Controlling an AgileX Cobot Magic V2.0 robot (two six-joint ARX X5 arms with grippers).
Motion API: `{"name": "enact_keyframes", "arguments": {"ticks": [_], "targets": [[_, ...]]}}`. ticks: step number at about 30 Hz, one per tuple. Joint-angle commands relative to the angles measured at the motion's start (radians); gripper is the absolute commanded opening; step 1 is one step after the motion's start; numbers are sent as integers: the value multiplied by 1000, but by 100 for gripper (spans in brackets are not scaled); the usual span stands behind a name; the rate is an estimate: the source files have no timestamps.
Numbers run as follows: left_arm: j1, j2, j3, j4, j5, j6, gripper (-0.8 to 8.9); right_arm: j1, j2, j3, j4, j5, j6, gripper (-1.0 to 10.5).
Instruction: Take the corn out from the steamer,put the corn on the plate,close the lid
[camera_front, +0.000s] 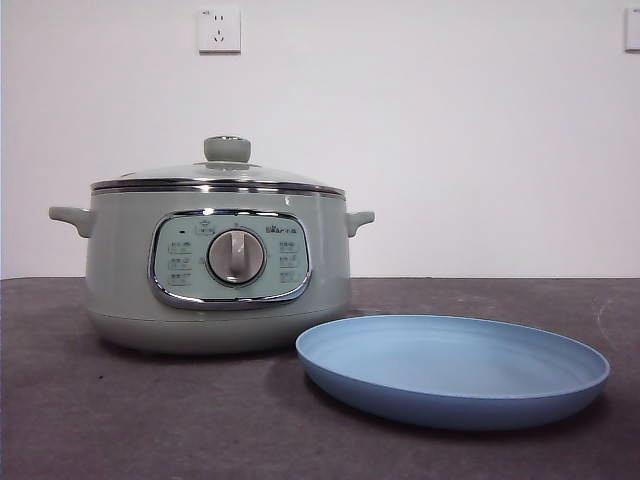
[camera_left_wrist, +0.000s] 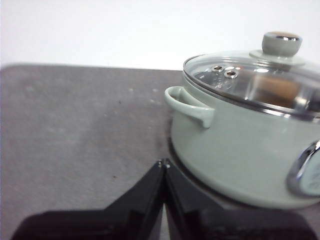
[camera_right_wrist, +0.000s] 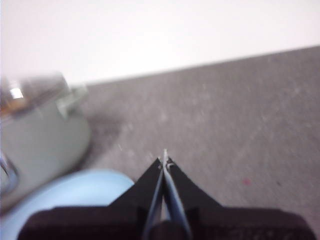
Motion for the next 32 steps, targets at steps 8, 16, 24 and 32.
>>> {"name": "enact_keyframes", "arguments": {"ticks": [8, 16, 24, 32], "targets": [[3, 61, 250, -103, 81, -95, -7, 1, 121, 183, 8, -73, 121, -12], [2, 260, 496, -240, 197, -60, -7, 1, 441, 489, -152, -262, 31, -12], [2, 482, 694, -377, 372, 7, -8, 10, 755, 856, -507, -506, -219, -12], [2, 617, 819, -477, 524, 74, -8, 78, 909, 1054, -742, -529, -390, -11]]}}
